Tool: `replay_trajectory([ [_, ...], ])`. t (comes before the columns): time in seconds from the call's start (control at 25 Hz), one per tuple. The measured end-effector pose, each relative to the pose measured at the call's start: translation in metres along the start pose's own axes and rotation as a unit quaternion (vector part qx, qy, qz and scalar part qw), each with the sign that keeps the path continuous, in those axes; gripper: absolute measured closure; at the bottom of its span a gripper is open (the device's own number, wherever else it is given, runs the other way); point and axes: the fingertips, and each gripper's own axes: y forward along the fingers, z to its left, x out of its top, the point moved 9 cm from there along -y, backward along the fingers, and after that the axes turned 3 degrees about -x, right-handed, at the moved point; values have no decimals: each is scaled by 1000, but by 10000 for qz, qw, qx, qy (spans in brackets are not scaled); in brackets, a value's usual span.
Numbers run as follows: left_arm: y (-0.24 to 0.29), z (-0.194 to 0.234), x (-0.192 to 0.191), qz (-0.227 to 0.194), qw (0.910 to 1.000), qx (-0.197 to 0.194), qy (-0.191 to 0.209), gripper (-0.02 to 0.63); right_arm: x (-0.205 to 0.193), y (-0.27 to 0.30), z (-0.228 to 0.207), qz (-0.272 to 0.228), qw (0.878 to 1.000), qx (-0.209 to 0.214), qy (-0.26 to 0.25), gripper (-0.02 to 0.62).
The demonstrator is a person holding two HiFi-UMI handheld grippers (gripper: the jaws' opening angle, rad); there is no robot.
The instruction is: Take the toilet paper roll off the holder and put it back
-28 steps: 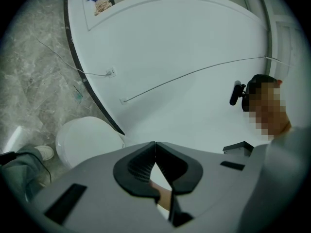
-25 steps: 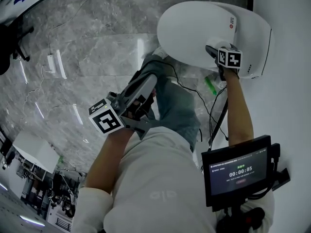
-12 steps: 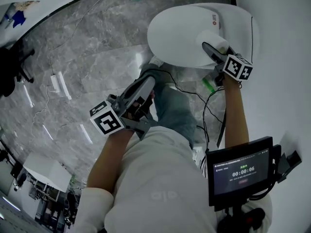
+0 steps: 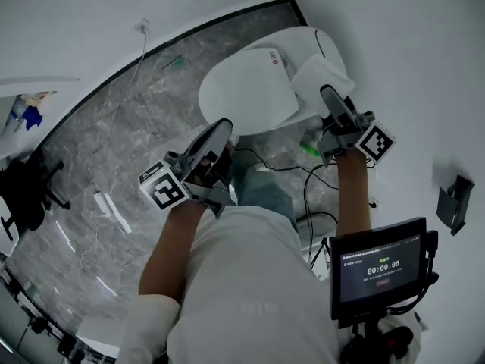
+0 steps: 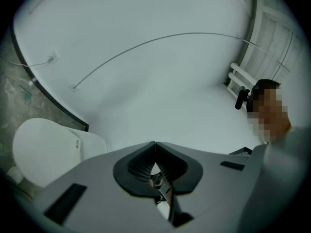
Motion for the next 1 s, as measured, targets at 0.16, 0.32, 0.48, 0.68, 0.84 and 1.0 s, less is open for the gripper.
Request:
replay_trajectory([
  [0.16, 51, -34, 6, 498, 9974, -501, 147, 600, 42, -46, 48, -895, 9956, 238, 105, 49],
  [0.32, 97, -56, 6, 939, 9913, -906, 166, 600, 67, -87, 77, -1604, 9861, 413, 144, 49],
  [0.48, 130, -82, -7, 1395, 9817, -1280, 185, 600, 82, -145, 109, -2463, 9671, 620, 101, 49],
  [0.68, 56, -30, -12, 136, 9986, -512, -34, 598, 53, -85, 92, -1403, 9771, 1412, 752, 49],
  [0.84, 34, -5, 1, -400, 9974, -598, 75, 600, 37, -53, 90, -1094, 9727, 1867, 833, 49],
  [1.0, 31, -12, 4, -936, 9918, -816, 310, 600, 44, -46, 92, -921, 9628, 2389, 867, 49],
])
